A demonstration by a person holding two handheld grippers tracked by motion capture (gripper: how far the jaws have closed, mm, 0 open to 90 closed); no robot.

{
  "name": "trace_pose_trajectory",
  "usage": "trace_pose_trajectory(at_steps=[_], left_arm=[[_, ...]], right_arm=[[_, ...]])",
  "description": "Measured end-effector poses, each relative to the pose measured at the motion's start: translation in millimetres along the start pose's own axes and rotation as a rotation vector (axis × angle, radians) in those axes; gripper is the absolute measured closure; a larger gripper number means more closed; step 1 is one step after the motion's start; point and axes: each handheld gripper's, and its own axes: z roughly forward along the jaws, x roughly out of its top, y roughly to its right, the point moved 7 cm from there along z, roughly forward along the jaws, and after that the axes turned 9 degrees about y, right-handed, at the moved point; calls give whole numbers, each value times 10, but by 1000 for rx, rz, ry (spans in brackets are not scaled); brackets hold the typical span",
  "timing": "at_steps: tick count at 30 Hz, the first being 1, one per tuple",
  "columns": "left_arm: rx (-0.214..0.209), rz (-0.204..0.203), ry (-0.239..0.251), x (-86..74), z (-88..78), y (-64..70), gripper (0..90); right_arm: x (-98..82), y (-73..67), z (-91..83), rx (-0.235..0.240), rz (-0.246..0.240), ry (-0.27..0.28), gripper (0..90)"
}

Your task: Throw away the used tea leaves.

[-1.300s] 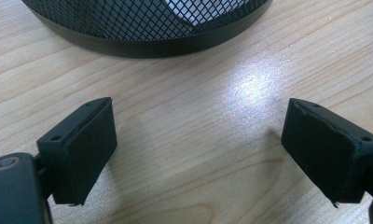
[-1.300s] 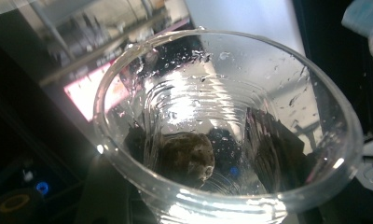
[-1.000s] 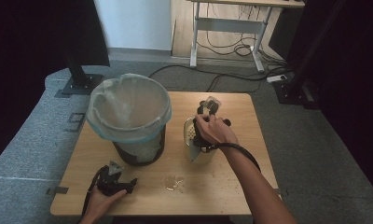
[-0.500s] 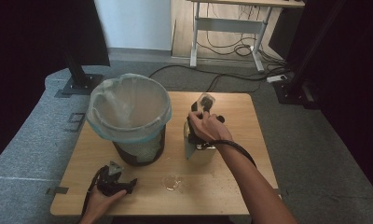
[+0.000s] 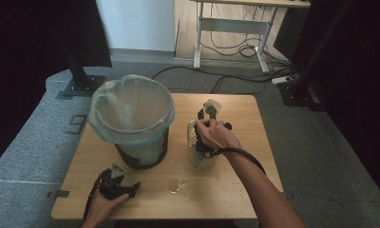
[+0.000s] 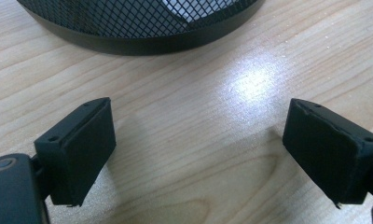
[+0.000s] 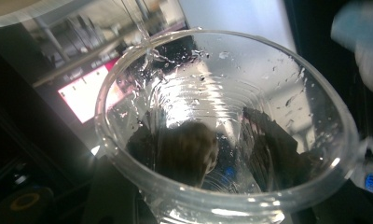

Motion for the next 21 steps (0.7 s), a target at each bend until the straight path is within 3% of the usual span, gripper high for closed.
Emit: trace_pose_trajectory(at_steps=[1,2,3,4,5,7,8,9,10,11,13,14,17,19,21], left_arm=[[0,0,1,-1,0,0,89],[0,0,1,-1,0,0,88],[2,-1,0,1,2,0,88],[2,-2,-2,3,4,2,87],[1,-1,-4,4,4,2,86],[-1,0,-3,3,4,2,86],[0,0,-4,5,4,2,86],[0,0,-4,5,4,2,86],[-1,2,-4,1,1,3,86],[0,2,-4,1,2,3,86],[-1,0,-5,3,3,5,85],[-3,2,-5,1,1,4,85],[-4,3,-4,4,6,4,83],[-5,3,-3,5,8,4,80],[-4,3,-3,5,9,5,80]], right_arm=[[-57,25,12,0,39,-21,511],[-57,25,12,0,39,-21,511],[-39,26,-6,-2,21,-11,512],[20,13,-32,-3,-29,22,516],[-79,62,-21,-24,7,-32,517],[-114,78,-11,-17,20,-41,517],[-50,39,-31,-24,-60,-19,517],[-50,39,-31,-24,-60,-19,517],[-132,126,-15,-30,-16,-67,518],[-137,130,-14,-9,13,-59,517],[-95,102,-26,-6,16,-38,517],[-12,42,-27,-4,-22,16,516],[-19,27,-28,9,55,17,515],[-11,24,-34,11,55,20,514],[-5,27,-58,26,106,21,512]])
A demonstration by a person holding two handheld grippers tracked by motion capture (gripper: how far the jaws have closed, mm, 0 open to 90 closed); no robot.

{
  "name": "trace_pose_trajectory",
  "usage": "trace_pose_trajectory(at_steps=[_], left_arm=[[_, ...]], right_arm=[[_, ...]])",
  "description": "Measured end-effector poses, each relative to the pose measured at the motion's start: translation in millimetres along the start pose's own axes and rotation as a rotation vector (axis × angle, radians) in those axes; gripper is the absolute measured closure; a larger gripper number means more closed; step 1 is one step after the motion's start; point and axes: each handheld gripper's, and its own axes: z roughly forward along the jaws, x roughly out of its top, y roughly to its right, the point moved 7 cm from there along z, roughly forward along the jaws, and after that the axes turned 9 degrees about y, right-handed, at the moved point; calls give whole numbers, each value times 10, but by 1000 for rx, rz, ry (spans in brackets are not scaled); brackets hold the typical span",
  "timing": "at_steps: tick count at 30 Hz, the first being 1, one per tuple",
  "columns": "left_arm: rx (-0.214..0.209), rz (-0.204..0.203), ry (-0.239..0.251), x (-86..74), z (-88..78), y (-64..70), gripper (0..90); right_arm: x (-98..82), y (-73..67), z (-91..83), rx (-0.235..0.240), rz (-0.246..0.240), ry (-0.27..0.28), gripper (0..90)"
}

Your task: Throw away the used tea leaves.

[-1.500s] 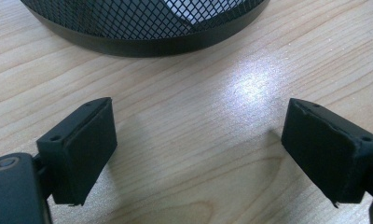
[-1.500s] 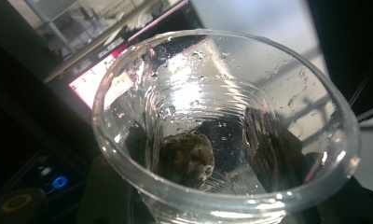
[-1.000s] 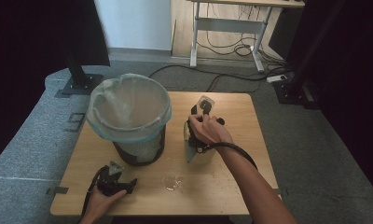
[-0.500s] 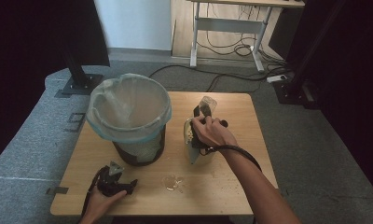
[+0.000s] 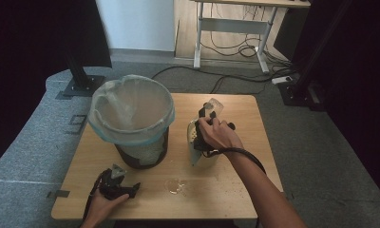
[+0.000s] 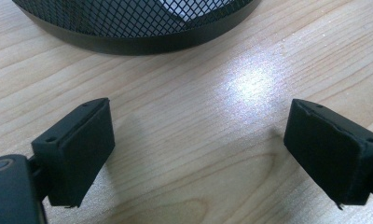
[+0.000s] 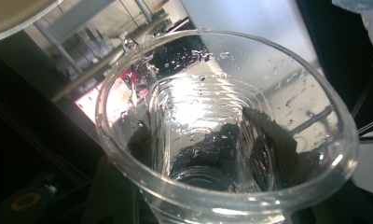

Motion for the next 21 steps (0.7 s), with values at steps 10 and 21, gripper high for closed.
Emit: trace_pose_trajectory(at_steps=[10,21], left_arm=[[1,-1,1,0,0,1,79],[0,0,2,-1,0,0,79]], right_arm=[[-96,9,-17,47,542,40,510],[-344,-33,-70,161,1439,163,507]])
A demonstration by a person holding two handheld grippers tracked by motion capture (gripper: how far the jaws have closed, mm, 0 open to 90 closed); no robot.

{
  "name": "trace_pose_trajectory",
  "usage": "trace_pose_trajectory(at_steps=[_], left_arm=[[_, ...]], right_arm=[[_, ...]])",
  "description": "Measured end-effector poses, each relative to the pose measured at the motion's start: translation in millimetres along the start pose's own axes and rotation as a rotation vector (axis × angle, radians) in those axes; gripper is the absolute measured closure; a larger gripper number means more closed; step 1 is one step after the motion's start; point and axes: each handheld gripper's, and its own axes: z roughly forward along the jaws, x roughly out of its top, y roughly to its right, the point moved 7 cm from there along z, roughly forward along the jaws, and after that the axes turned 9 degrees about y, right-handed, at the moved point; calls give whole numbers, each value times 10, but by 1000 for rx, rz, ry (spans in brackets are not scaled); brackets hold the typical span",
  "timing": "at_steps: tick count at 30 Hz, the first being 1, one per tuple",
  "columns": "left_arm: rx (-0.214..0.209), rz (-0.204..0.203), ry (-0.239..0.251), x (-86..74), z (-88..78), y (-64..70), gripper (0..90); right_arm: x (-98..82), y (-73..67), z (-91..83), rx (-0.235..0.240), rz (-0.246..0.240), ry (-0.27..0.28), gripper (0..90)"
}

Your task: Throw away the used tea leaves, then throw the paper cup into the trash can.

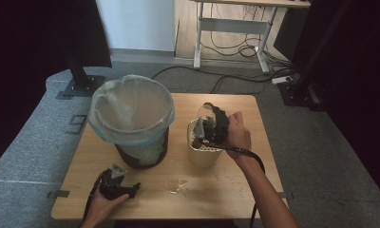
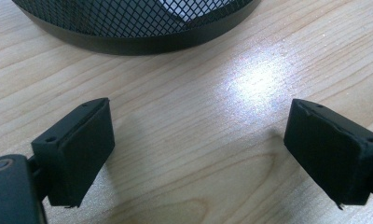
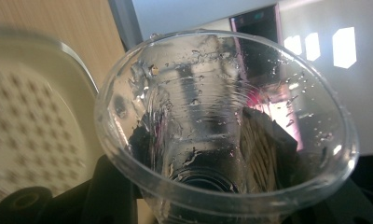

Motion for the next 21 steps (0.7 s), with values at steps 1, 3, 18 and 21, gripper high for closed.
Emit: trace_pose_trajectory(at_steps=[1,3,18,21], left_arm=[[0,0,1,0,0,0,79],[1,-1,1,-1,0,1,79],[-3,4,3,2,5,-1,75],[-5,3,3,1,6,0,75]], right_arm=[[0,0,0,0,0,0,507],[-42,58,-15,48,291,44,505],[733,582,-195,158,819,360,500],[1034,647,-200,186,832,411,499]])
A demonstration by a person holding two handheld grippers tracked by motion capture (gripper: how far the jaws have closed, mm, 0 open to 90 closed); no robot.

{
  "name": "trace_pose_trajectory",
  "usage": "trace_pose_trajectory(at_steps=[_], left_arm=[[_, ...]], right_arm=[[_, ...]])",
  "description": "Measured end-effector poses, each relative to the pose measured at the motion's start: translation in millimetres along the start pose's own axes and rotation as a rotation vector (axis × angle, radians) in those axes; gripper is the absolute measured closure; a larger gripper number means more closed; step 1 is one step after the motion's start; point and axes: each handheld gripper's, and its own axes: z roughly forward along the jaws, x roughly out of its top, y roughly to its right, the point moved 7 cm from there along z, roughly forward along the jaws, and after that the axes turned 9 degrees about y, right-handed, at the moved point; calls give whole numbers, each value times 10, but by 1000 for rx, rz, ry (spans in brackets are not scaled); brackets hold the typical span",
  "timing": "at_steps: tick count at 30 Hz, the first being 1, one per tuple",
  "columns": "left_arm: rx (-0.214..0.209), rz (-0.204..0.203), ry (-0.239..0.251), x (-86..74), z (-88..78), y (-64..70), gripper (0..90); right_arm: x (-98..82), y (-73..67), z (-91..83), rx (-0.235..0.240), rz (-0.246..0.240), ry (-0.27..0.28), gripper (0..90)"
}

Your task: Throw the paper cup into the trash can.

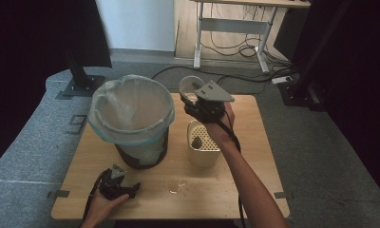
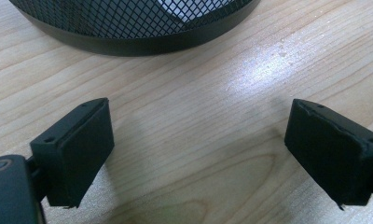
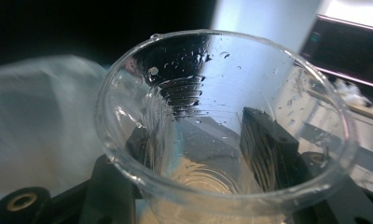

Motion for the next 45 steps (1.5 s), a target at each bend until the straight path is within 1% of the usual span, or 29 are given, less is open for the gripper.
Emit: trace_pose_trajectory(at_steps=[2,5,9,11,12,16,17,19,20,21,23,26,28,30,34,35,37,38,40,45], left_arm=[[-1,1,0,0,0,0,75],[-2,1,0,0,0,-1,75],[-6,4,-1,-1,-2,-2,75],[-7,5,-1,-2,-3,-3,74],[-8,5,-1,-2,-3,-3,75],[-8,6,-1,-2,-3,-4,74],[-8,6,-1,-2,-3,-4,75],[-8,7,-1,-2,-3,-4,74],[-9,7,0,-3,-3,-4,75],[-8,7,0,-3,-4,-4,75],[-8,7,0,-4,-5,-3,75],[-9,8,0,-5,-6,-4,75],[-9,8,0,-6,-6,-4,75],[-9,7,1,-6,-6,-4,75],[-7,9,1,-8,-9,-5,75],[-8,9,2,-8,-9,-5,75],[-9,7,3,-9,-8,-3,75],[-8,9,3,-8,-9,-5,75],[-8,9,5,-9,-8,-4,75],[-6,6,6,-10,-8,-2,75]], right_arm=[[137,-123,104,33,2,15,497],[298,-321,293,96,36,34,496],[379,-546,544,163,71,20,490],[384,-652,694,181,78,1,488],[378,-689,754,178,68,-10,487],[351,-832,939,195,78,-44,468],[338,-860,982,203,84,-53,436],[315,-895,1057,200,106,-66,243],[292,-906,1096,193,105,-86,173],[268,-915,1126,189,104,-107,137],[232,-929,1139,200,107,-125,128],[200,-914,1084,209,90,-129,128],[187,-866,1014,208,91,-124,129],[180,-791,915,201,101,-111,133],[107,-594,640,183,112,-80,151],[64,-522,539,174,113,-71,159],[-11,-424,387,160,115,-63,173],[-72,-355,279,153,116,-58,179],[-170,-263,126,138,121,-55,189],[-515,-53,-296,100,138,-51,209]])
